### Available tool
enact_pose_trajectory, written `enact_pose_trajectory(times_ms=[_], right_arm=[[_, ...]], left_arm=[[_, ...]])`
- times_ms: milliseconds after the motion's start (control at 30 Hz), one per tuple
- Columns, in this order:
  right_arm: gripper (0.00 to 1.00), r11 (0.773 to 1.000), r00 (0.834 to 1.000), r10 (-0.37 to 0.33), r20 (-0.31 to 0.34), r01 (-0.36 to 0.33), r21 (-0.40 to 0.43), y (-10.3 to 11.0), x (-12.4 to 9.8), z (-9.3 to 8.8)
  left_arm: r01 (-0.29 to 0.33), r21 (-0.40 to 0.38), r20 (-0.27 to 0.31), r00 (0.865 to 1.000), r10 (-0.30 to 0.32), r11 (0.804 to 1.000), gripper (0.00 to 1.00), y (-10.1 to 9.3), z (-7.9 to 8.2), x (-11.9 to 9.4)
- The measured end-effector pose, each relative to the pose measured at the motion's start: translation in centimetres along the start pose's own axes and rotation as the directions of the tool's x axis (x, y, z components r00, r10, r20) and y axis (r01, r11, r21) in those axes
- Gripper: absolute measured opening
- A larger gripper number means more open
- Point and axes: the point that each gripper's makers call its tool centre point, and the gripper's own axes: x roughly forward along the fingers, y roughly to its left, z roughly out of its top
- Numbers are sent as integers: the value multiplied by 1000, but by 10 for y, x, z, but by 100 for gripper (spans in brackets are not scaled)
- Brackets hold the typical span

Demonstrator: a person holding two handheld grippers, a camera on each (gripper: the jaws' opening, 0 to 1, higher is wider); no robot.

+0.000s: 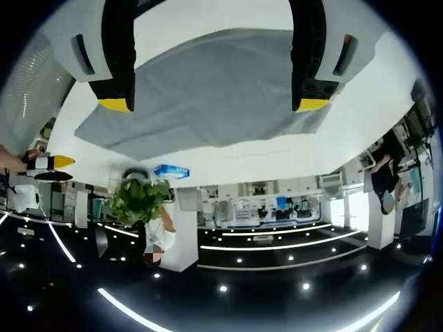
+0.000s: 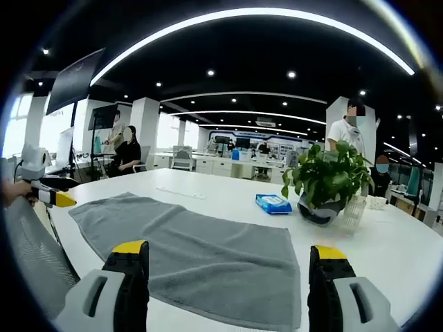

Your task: Open the folded towel by lifting each exposed corner and separating the folded layers until the towel lies flat within the target outline without major curled edges

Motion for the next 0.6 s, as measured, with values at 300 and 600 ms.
enact_pose_trajectory(times_ms=[300,600], right_arm=[[97,1000,1000,0,-17,0,1,0,0,-3],[95,1000,1000,5,-30,-4,13,0,0,-5]], left_arm=[[2,-9,-3,1000,-2,1000,93,0,-1,0],[12,-16,-6,1000,-12,1000,91,-1,-2,1]])
